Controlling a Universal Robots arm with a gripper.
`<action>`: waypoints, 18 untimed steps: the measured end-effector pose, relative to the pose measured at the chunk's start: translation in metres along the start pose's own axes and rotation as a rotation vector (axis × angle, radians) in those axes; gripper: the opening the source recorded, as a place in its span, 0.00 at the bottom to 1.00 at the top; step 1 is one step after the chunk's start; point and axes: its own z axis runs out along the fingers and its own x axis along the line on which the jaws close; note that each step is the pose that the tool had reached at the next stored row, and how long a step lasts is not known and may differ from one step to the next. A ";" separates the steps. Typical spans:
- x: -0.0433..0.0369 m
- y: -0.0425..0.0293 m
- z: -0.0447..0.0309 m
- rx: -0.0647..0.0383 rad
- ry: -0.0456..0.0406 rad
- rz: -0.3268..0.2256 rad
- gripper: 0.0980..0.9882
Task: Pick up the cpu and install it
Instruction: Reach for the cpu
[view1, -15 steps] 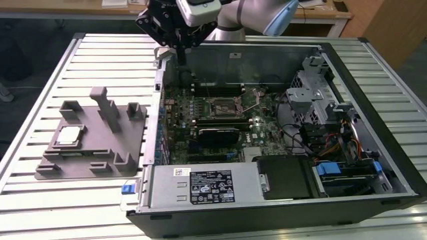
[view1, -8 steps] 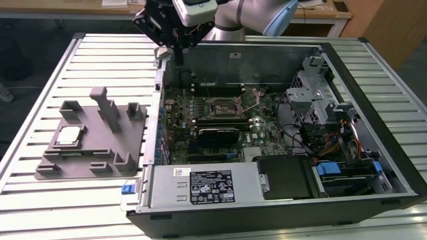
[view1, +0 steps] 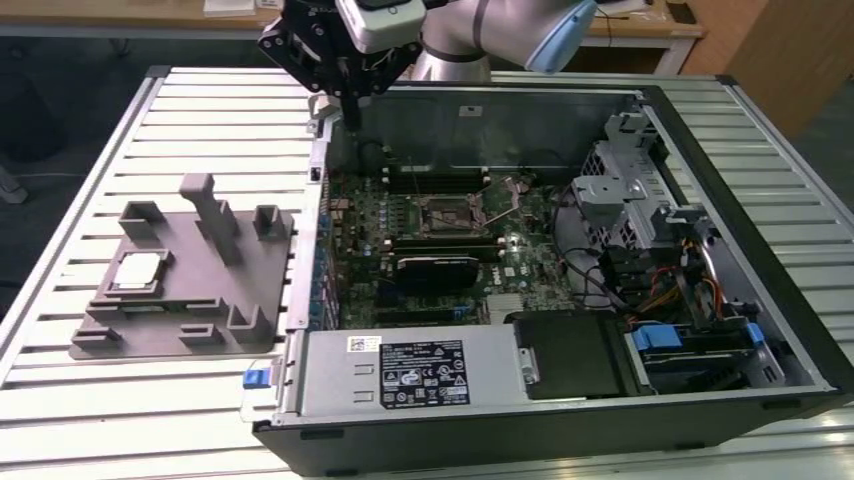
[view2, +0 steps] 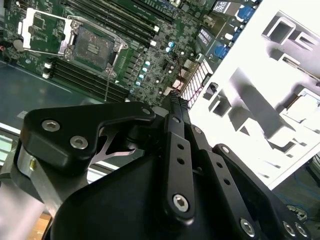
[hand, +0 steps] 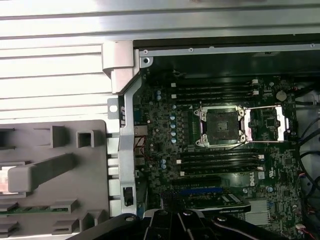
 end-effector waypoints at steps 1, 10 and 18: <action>0.0007 -0.0001 0.0000 0.000 0.0000 0.000 0.01; 0.0075 -0.0006 -0.0002 0.000 0.0000 0.000 0.01; 0.0133 -0.0010 -0.0004 0.000 0.0000 0.000 0.01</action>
